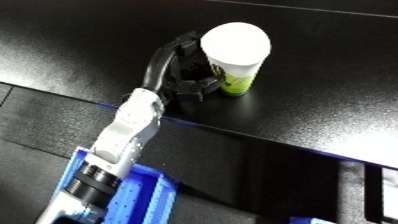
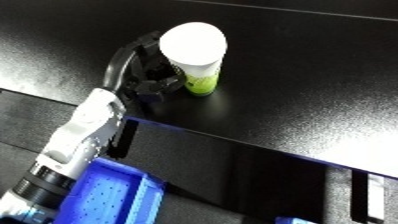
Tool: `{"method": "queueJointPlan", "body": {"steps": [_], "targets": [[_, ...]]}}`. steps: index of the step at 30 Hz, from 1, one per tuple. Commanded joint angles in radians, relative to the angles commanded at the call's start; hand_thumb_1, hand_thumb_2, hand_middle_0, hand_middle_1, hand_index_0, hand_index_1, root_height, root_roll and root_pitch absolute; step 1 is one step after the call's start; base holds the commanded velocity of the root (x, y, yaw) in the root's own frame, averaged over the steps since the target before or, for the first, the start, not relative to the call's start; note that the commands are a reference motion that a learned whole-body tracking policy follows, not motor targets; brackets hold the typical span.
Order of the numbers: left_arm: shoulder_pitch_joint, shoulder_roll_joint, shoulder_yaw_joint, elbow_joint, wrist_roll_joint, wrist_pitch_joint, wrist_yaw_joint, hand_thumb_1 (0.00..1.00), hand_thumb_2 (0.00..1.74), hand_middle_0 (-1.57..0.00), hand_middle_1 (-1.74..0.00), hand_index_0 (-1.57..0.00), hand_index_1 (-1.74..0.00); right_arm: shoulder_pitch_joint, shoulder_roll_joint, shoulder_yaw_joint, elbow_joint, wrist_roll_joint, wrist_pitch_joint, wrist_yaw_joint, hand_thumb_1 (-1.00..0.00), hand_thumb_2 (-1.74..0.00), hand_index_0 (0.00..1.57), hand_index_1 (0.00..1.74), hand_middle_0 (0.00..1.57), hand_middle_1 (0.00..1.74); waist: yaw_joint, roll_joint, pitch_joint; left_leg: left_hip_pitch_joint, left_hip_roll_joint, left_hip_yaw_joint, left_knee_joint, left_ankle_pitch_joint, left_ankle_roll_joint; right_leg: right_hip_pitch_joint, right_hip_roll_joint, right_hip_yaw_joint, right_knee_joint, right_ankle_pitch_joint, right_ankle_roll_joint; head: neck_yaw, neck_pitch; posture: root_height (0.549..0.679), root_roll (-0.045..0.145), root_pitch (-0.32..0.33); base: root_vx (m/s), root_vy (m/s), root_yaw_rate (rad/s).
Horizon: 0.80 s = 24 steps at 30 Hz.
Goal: Pick up the object and place it into the box
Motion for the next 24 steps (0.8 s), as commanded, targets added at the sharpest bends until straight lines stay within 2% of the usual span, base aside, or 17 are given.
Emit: {"method": "queueJointPlan", "body": {"steps": [5, 11, 19, 24], "targets": [[0.027, 0.022, 0.044, -0.080, -0.028, -0.034, -0.011, 1.00, 1.74, -1.57, -1.74, -1.57, -1.74, 0.014, -0.002, -0.004, -0.006, 0.006, -0.009, -0.002, 0.00, 0.00, 0.00, 0.00, 0.00, 0.00, 0.013, 0.010, -0.002, 0.007, -0.007, -0.007, -0.012, 0.005, -0.0046, 0.008, -0.0055, -0.005, 0.000, -0.006, -0.0048, 0.021, 0.020, 0.603, 0.035, -0.056, -0.022, -0.002, 0.091], [0.088, 0.068, 0.131, -0.237, -0.048, -0.067, 0.018, 1.00, 1.74, -1.57, -1.74, -1.57, -1.74, 0.041, -0.009, -0.020, -0.016, 0.016, -0.024, -0.008, 0.00, 0.00, 0.00, 0.00, 0.00, 0.00, 0.037, 0.024, -0.002, 0.015, -0.019, -0.017, -0.033, 0.017, -0.0112, 0.019, -0.0134, -0.010, -0.003, -0.013, -0.0145, 0.063, 0.046, 0.605, 0.044, -0.056, -0.036, 0.001, 0.117], [0.196, 0.137, 0.285, -0.386, 0.007, -0.110, 0.093, 1.00, 1.74, -1.57, -1.74, -1.57, -1.74, 0.081, -0.013, -0.053, -0.008, 0.033, -0.054, -0.004, 0.00, 0.00, 0.00, 0.00, 0.00, 0.00, 0.071, 0.042, -0.004, 0.021, -0.035, -0.033, -0.052, 0.033, -0.0190, 0.031, -0.0201, -0.018, 0.000, -0.026, -0.0297, 0.082, 0.061, 0.606, 0.055, -0.058, -0.030, -0.008, 0.121], [0.295, 0.185, 0.401, -0.423, 0.034, -0.148, 0.169, 1.00, 1.74, -1.57, -1.74, -1.57, -1.74, 0.106, -0.013, -0.076, -0.008, 0.046, -0.072, -0.009, 0.00, 0.00, 0.00, 0.00, 0.00, 0.00, 0.095, 0.051, -0.001, 0.018, -0.044, -0.041, -0.051, 0.039, -0.0227, 0.036, -0.0219, -0.021, 0.007, -0.038, -0.0403, 0.046, 0.057, 0.606, 0.063, -0.058, -0.030, -0.009, 0.101]]}}
